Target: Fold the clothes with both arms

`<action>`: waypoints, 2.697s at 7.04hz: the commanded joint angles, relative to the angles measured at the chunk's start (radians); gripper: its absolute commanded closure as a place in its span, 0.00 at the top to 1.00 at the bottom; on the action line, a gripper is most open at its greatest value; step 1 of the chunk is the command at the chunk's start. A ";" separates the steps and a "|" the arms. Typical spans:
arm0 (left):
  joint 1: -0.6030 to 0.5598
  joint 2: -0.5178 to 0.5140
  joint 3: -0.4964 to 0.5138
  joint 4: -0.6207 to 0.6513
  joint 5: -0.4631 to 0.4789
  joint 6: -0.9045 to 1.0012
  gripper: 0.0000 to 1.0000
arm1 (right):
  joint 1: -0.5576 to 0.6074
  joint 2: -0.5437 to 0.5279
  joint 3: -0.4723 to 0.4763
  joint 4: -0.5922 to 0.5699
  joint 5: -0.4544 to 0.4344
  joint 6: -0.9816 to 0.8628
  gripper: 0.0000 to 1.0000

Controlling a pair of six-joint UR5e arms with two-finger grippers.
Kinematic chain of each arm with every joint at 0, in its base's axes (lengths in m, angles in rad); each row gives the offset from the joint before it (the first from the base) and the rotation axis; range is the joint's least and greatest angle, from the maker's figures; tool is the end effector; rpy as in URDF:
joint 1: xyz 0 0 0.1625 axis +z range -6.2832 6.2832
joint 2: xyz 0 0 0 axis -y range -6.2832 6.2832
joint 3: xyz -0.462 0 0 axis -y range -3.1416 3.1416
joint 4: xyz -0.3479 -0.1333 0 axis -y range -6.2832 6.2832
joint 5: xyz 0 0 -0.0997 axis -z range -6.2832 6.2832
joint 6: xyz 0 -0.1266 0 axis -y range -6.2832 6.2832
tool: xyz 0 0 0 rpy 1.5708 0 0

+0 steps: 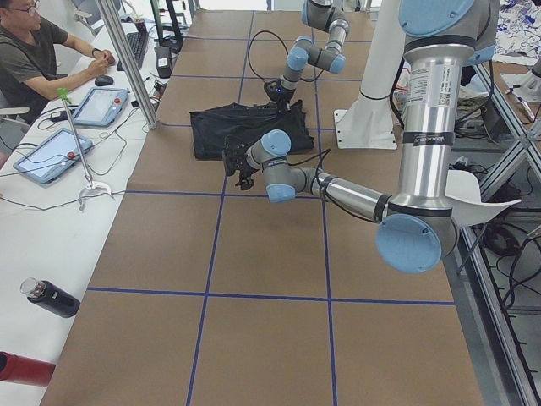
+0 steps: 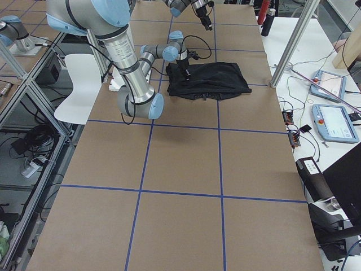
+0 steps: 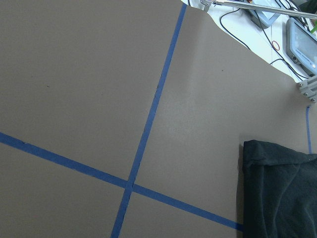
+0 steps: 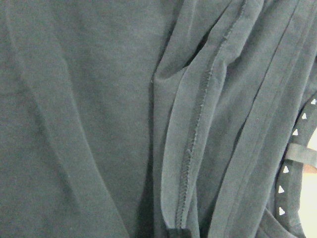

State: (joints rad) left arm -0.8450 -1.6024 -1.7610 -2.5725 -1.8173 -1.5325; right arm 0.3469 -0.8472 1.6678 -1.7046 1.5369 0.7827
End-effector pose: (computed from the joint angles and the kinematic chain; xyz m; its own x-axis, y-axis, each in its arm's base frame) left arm 0.2575 -0.4445 0.4958 0.2477 -0.2232 -0.9428 0.5640 0.8244 -0.0470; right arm -0.6119 -0.3675 0.2889 0.7681 -0.4758 0.4286 0.2617 0.8441 0.4680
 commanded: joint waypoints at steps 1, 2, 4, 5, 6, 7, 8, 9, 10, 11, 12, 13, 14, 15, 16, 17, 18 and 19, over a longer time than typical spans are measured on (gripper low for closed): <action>0.000 -0.001 -0.002 0.000 0.000 0.000 1.00 | 0.018 -0.050 0.059 -0.004 0.009 -0.005 0.00; 0.000 -0.001 0.000 -0.002 0.000 0.000 1.00 | 0.020 -0.078 0.085 -0.004 0.009 -0.006 0.00; 0.000 -0.001 -0.002 -0.002 0.000 0.000 1.00 | 0.024 -0.172 0.173 -0.004 0.008 -0.005 0.00; 0.000 -0.001 -0.003 -0.002 0.000 0.000 1.00 | 0.027 -0.185 0.181 -0.003 0.008 -0.003 0.00; 0.000 -0.001 -0.011 0.000 0.000 0.000 1.00 | 0.027 -0.194 0.182 0.000 0.005 0.012 0.00; 0.000 -0.001 -0.015 0.000 0.000 -0.002 1.00 | 0.032 -0.194 0.179 0.006 0.005 0.012 0.00; 0.000 -0.001 -0.017 0.000 0.000 -0.002 1.00 | 0.053 -0.196 0.172 0.007 0.005 0.012 0.00; 0.000 -0.001 -0.026 0.002 0.000 -0.002 1.00 | 0.058 -0.204 0.171 0.007 0.006 0.012 0.00; 0.000 -0.001 -0.026 0.002 0.000 -0.002 1.00 | 0.060 -0.219 0.175 0.008 0.006 0.012 0.02; 0.000 -0.001 -0.026 0.002 -0.002 -0.002 1.00 | 0.058 -0.217 0.173 0.010 0.005 0.015 0.25; 0.000 -0.001 -0.026 0.002 -0.002 -0.002 1.00 | 0.061 -0.222 0.171 0.011 0.003 0.015 0.28; 0.000 -0.002 -0.026 0.002 -0.002 -0.002 1.00 | 0.070 -0.217 0.173 0.011 0.003 0.017 0.44; 0.000 -0.002 -0.028 0.003 -0.002 -0.002 1.00 | 0.081 -0.214 0.184 0.013 0.008 0.054 0.51; 0.000 -0.004 -0.029 0.003 -0.002 -0.002 1.00 | 0.078 -0.213 0.219 0.026 0.011 0.217 0.64; 0.000 -0.004 -0.031 0.003 -0.002 -0.002 1.00 | 0.051 -0.226 0.228 0.131 0.014 0.426 0.67; 0.000 -0.004 -0.031 0.003 -0.002 -0.002 1.00 | 0.002 -0.268 0.228 0.234 0.003 0.672 0.67; 0.000 -0.004 -0.031 0.003 -0.002 0.000 1.00 | -0.015 -0.291 0.237 0.265 -0.001 0.842 0.68; 0.000 -0.004 -0.031 0.003 -0.002 0.002 1.00 | -0.031 -0.302 0.247 0.270 0.000 1.016 0.67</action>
State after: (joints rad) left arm -0.8452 -1.6060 -1.7916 -2.5694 -1.8193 -1.5326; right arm 0.3409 -1.1271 1.9031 -1.4655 1.5385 1.5649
